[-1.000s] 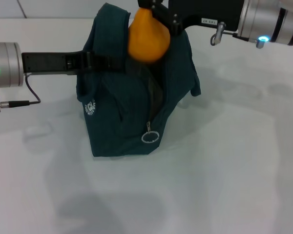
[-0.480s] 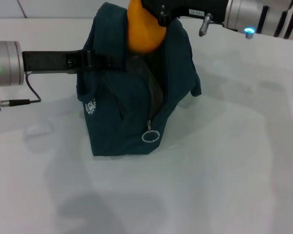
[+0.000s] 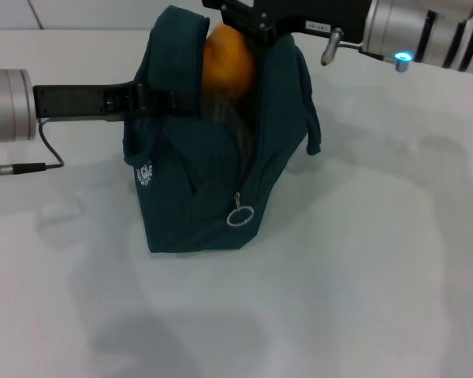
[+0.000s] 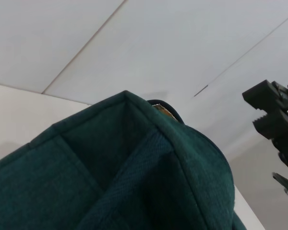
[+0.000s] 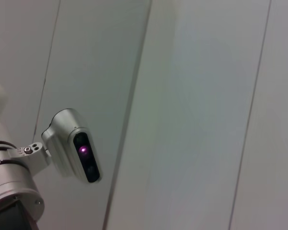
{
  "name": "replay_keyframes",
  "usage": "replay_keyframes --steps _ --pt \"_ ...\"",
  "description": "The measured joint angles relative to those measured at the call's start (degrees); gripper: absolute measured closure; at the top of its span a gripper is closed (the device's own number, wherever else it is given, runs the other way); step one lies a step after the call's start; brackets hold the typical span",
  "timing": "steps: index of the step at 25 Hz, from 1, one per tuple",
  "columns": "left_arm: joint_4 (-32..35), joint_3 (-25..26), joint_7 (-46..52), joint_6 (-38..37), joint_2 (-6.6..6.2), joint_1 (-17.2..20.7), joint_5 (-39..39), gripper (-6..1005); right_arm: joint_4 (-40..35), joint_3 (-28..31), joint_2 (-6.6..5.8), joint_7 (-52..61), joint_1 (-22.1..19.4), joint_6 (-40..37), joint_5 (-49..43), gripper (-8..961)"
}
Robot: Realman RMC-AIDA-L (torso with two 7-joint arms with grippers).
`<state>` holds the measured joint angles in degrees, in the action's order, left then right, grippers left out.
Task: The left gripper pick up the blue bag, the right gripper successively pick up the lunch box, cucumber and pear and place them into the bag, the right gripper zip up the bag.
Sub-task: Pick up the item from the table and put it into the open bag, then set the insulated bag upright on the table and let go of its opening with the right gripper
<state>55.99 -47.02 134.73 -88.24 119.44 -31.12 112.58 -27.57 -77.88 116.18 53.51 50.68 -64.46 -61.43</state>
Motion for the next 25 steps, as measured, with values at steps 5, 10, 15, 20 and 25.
replay_keyframes --steps 5,10,15,20,25 --pt "0.0 0.1 0.0 0.0 -0.01 0.1 0.0 956 -5.5 0.4 -0.18 0.1 -4.7 -0.1 1.3 688" --pt "0.0 0.2 0.0 -0.1 -0.08 0.3 0.0 956 -13.7 1.3 -1.17 2.8 -11.7 1.0 1.4 497" --pt "0.0 0.2 0.0 -0.3 -0.09 0.6 0.0 956 -14.4 5.1 -2.75 6.4 -17.0 1.0 1.1 379" --pt "0.0 0.2 0.0 -0.3 -0.09 0.6 0.0 956 -12.5 5.1 -3.38 10.3 -19.1 -1.2 -0.3 352" --pt "0.0 0.0 0.2 -0.3 -0.07 0.4 0.0 956 -12.5 5.1 -2.36 18.2 -18.9 -3.6 -4.7 324"
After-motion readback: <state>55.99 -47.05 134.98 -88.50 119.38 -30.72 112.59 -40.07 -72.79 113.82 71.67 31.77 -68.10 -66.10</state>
